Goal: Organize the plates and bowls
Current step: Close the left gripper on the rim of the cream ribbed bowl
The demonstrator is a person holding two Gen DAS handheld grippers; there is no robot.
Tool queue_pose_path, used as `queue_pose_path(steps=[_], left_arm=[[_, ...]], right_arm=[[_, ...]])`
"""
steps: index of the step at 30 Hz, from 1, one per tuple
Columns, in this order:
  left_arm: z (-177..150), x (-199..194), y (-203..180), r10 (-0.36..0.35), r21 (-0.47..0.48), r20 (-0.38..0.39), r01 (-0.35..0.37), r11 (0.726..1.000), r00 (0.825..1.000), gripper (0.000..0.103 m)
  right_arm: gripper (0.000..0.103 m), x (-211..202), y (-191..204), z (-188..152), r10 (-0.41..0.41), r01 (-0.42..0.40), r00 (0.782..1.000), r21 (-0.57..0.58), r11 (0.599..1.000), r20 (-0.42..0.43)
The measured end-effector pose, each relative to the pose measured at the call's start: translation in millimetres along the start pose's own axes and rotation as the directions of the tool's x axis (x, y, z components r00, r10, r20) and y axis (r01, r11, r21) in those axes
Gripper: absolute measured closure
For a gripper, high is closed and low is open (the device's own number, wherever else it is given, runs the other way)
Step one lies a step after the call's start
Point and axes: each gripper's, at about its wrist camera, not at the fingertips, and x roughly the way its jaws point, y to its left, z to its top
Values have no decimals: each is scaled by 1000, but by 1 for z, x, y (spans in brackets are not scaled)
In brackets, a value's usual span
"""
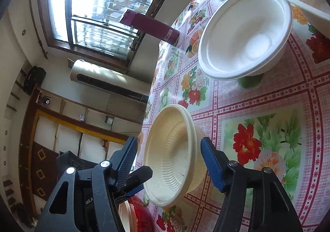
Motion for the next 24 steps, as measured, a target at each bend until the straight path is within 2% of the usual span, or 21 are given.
queue_pose_path(steps=[4,9,10,11,12,16,18,19,21,24], left_arm=[[-3,0,2,-12,-13,-3,12,1000,1000,27],[-2,-11,2,19,-3,52,-19,1000,998,27],[-1,-12,1,29,3,64,-30,1000,998,30],[-1,-13,1,41,7,72,-42,999,997,41],[0,-13,1,53,8,74,-54,999,996,49],[-1,-6,1,68,13,62,-68,998,996,56],[-3,-4,0,66,12,58,-67,998,996,69],[-4,-3,0,67,15,59,-68,998,996,71],[-6,-2,-1,53,22,54,-54,998,997,75],[-8,-1,-2,32,21,42,-33,999,999,80]], right_arm=[[43,-4,-4,2,-1,1,1000,18,1000,11],[43,-6,-5,1,-19,19,1000,10,1000,18],[44,-6,-4,1,-26,26,1000,4,1000,16],[45,-5,-3,0,-35,35,999,-3,999,16],[49,-5,-2,0,-48,48,999,-11,999,15],[70,-2,-1,-1,-105,105,994,-34,994,15],[80,-2,-2,-2,-121,122,993,-39,992,9],[87,-1,-2,-3,-133,133,991,-42,990,11],[91,-3,-2,-4,-157,158,987,-45,986,21],[91,-5,-7,-3,-165,166,986,-28,986,27]])
